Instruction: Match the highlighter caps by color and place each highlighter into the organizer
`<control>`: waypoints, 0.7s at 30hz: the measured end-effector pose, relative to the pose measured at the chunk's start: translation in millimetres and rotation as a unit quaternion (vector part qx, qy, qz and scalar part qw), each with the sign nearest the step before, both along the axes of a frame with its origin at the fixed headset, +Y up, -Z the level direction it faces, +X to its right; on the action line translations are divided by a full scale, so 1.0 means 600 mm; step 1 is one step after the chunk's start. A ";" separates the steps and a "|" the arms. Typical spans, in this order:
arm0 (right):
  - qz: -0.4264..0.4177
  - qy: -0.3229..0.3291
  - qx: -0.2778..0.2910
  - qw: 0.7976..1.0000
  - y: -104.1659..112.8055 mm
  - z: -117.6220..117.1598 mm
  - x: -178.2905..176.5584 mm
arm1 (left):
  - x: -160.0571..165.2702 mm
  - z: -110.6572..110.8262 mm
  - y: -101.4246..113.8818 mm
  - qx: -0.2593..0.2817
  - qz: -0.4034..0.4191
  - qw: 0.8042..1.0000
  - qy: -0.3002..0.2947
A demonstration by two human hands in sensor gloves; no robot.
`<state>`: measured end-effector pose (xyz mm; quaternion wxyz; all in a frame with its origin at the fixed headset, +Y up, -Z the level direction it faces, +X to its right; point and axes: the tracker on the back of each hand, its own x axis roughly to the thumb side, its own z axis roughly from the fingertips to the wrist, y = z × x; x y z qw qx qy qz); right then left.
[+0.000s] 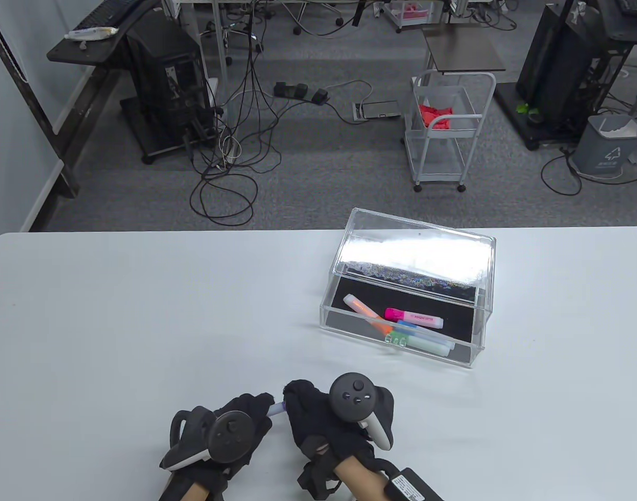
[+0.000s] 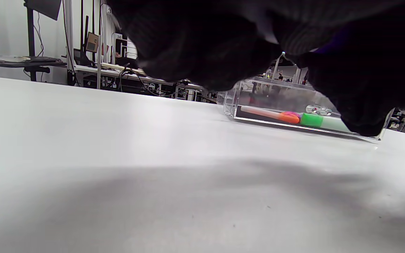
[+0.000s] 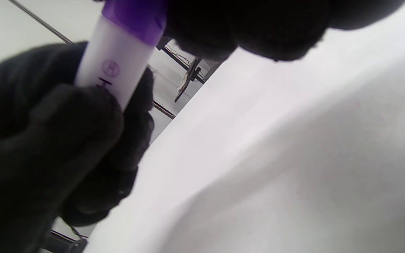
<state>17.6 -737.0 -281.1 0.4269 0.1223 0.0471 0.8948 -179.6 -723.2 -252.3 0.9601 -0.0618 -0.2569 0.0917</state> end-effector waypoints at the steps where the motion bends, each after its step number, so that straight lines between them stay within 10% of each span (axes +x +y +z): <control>1: 0.018 -0.007 0.016 1.000 0.003 0.004 -0.002 | 0.000 0.000 0.000 -0.002 0.002 1.000 -0.002; 21: 0.175 0.068 0.147 0.971 0.028 0.016 -0.033 | -0.014 -0.012 -0.015 -0.036 -0.021 0.999 0.030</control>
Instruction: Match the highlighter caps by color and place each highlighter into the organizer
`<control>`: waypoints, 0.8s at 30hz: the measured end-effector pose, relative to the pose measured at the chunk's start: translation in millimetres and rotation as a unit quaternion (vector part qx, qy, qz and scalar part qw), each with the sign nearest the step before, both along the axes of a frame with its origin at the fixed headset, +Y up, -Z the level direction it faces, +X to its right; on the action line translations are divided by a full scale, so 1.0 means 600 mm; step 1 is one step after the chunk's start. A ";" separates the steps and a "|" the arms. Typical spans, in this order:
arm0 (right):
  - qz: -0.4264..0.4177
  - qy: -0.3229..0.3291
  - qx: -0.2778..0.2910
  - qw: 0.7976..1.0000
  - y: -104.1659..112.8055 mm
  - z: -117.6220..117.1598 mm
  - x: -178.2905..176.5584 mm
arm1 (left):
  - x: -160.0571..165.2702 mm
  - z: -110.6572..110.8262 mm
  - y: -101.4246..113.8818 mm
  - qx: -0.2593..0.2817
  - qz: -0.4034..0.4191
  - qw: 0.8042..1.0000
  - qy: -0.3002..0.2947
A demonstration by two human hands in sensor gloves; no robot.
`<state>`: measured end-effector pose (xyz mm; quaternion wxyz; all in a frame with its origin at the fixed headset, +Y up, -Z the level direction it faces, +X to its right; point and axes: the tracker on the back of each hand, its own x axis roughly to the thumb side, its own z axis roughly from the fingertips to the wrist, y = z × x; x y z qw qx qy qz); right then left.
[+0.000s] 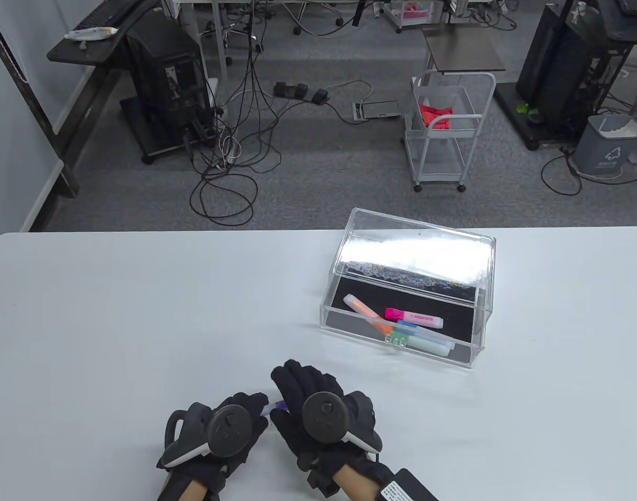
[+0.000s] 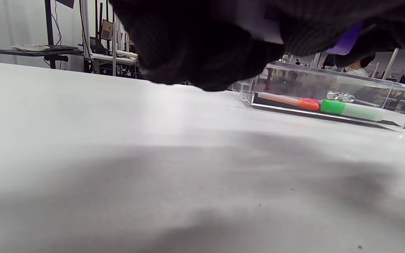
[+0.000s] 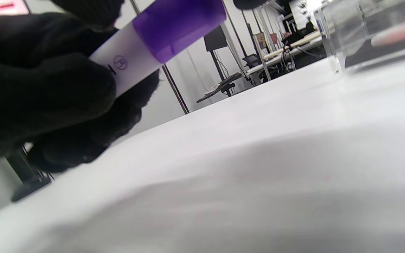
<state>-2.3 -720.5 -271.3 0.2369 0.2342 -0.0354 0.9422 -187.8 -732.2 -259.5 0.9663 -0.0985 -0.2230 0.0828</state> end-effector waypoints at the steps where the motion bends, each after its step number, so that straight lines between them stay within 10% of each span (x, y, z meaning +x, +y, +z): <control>1: 0.030 -0.005 0.020 0.999 0.001 0.004 -0.004 | 0.000 -0.001 -0.002 -0.002 -0.003 1.000 0.000; 24: 0.250 -0.059 0.191 0.948 -0.015 0.033 -0.051 | 0.013 0.000 0.001 -0.049 0.110 0.993 0.001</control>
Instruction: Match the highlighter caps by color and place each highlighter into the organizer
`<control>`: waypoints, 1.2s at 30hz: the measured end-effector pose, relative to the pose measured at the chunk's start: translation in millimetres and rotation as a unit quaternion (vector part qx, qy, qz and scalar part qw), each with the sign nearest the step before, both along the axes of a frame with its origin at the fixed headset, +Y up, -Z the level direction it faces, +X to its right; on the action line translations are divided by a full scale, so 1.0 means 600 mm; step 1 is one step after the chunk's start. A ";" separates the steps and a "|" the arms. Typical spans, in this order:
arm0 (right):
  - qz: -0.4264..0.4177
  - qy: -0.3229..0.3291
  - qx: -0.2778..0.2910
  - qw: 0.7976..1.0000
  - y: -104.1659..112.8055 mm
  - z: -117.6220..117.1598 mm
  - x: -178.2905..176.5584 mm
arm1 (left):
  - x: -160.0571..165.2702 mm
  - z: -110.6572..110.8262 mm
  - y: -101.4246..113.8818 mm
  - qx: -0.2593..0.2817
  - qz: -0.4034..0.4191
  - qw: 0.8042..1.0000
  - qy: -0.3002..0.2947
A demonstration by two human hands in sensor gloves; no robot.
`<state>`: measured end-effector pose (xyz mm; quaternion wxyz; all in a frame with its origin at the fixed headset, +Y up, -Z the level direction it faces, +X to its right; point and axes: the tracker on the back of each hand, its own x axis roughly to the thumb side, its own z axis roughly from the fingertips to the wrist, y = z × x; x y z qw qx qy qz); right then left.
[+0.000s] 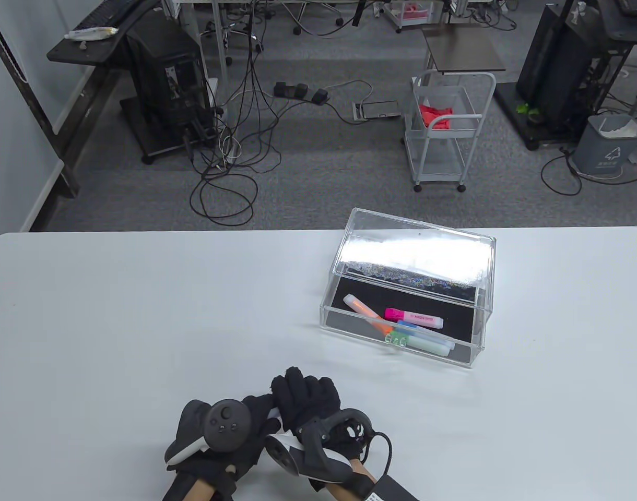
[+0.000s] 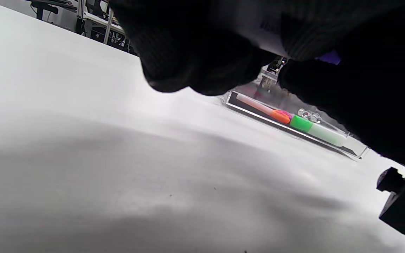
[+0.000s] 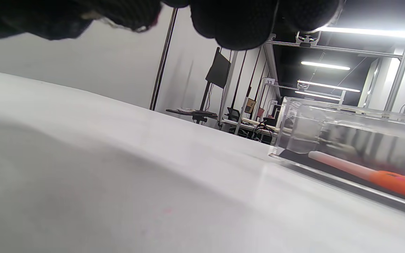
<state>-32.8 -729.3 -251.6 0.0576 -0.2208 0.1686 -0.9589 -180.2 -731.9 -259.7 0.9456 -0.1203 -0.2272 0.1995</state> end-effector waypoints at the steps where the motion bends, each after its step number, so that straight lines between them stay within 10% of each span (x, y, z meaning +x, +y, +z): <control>1: 0.001 -0.003 -0.003 1.000 -0.001 -0.001 0.000 | 0.000 0.000 0.000 0.004 -0.004 1.000 0.004; 22: -0.015 -0.068 -0.043 0.997 0.013 -0.045 0.053 | -0.064 -0.003 0.001 0.063 -0.149 0.982 0.099; 36: -0.048 -0.242 -0.068 0.967 0.085 -0.203 0.239 | -0.082 0.001 0.004 0.038 -0.205 0.969 0.130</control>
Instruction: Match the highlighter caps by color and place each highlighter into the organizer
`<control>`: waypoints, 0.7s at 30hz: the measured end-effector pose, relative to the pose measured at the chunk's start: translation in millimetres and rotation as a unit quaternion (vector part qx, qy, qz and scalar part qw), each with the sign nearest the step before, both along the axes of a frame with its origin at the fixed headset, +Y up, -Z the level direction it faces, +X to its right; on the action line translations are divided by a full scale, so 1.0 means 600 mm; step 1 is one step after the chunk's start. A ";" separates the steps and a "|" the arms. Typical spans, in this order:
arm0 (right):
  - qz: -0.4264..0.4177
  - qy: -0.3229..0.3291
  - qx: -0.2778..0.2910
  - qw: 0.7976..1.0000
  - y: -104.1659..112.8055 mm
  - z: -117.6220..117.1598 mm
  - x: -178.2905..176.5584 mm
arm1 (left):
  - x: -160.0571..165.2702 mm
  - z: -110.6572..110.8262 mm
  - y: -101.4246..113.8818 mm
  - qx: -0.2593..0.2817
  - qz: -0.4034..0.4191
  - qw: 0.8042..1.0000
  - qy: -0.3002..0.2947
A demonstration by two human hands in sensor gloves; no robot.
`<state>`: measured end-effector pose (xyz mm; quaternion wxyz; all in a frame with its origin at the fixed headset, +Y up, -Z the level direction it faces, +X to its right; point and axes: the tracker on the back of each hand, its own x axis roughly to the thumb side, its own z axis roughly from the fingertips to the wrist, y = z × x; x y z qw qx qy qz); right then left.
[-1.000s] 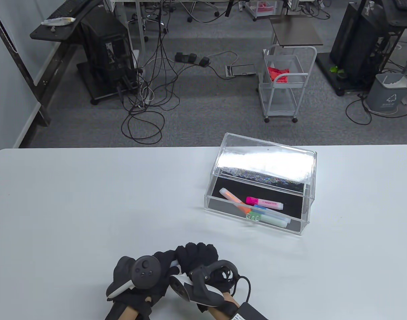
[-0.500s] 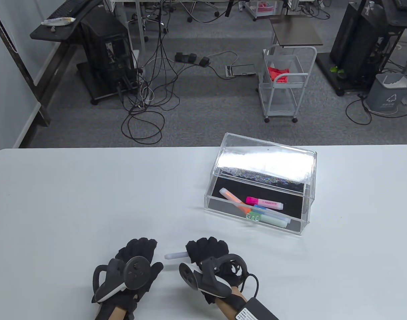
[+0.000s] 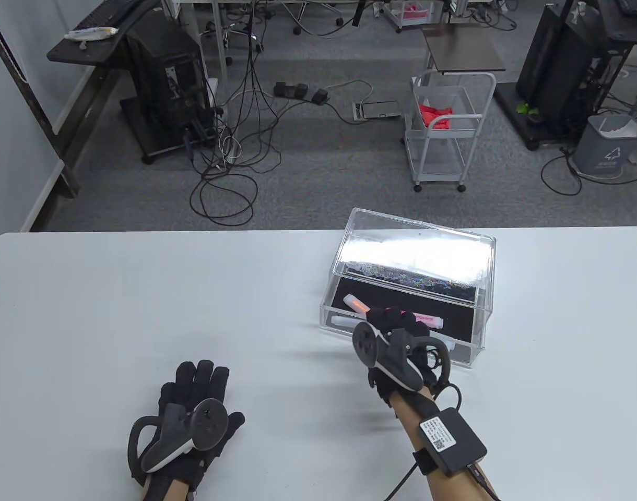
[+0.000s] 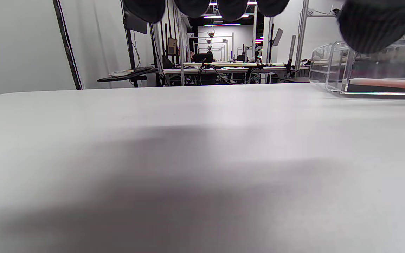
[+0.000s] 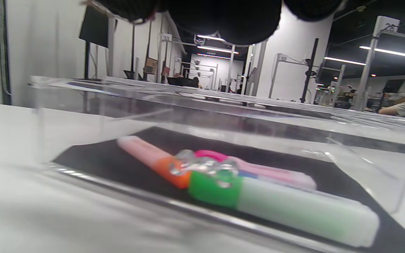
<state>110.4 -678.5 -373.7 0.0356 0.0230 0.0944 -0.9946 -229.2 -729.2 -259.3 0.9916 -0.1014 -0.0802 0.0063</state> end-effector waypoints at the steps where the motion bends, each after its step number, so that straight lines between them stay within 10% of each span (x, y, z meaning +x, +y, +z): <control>1: 0.008 -0.014 -0.003 1.000 0.000 -0.012 0.013 | -0.001 0.000 0.000 -0.002 -0.001 1.000 0.001; 11: -0.002 -0.068 -0.045 0.997 -0.029 -0.073 0.084 | -0.007 -0.002 -0.002 -0.015 -0.005 1.000 0.015; 21: -0.073 -0.043 -0.016 0.996 -0.010 -0.036 0.097 | -0.010 -0.004 -0.005 -0.033 0.000 0.999 0.011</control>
